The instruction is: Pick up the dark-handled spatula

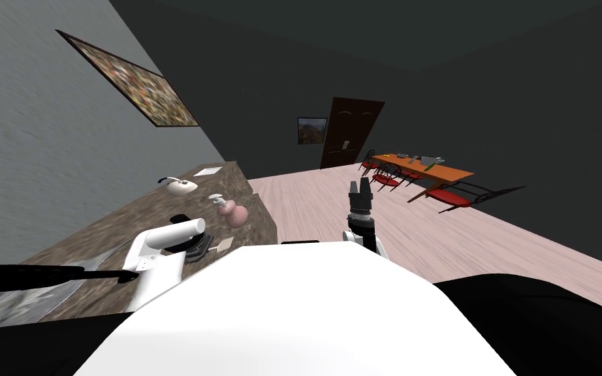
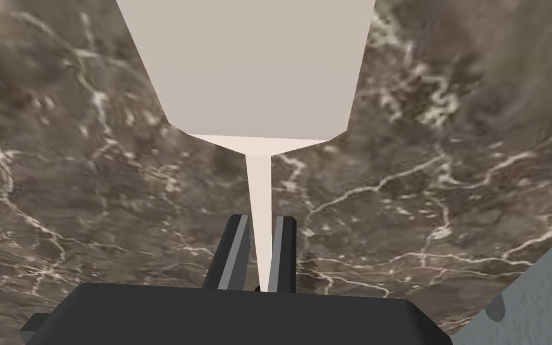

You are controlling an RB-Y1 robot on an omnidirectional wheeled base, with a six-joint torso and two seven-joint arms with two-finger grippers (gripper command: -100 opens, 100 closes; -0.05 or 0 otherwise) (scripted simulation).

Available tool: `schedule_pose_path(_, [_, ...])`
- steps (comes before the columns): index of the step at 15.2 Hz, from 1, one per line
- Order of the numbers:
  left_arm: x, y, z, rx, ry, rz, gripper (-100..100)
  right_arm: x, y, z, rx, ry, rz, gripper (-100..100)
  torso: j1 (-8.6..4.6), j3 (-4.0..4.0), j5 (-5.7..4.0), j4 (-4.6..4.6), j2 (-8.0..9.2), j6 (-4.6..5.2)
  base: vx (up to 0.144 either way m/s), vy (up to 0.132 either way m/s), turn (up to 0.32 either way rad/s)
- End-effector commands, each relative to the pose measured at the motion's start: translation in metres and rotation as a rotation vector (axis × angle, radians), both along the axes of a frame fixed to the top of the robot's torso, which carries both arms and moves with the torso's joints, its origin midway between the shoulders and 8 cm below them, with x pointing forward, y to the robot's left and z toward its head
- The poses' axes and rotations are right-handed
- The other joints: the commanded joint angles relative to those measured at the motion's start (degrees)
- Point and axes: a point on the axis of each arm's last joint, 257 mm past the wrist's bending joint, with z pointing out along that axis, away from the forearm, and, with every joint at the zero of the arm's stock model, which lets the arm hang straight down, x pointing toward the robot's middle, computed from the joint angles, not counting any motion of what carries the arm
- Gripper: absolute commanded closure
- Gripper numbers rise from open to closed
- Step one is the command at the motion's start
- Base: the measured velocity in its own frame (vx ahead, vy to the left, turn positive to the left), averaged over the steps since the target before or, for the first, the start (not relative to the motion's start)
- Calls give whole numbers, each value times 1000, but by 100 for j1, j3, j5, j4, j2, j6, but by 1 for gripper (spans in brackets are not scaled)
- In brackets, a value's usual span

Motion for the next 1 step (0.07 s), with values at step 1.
schedule_pose_path(1, [0, 0, 0, 0, 0, 0, 100, 0, 0, 0, 0, 0, 0, 0, 0, 0, 0, 0, 0, 0, 17, -9, 2])
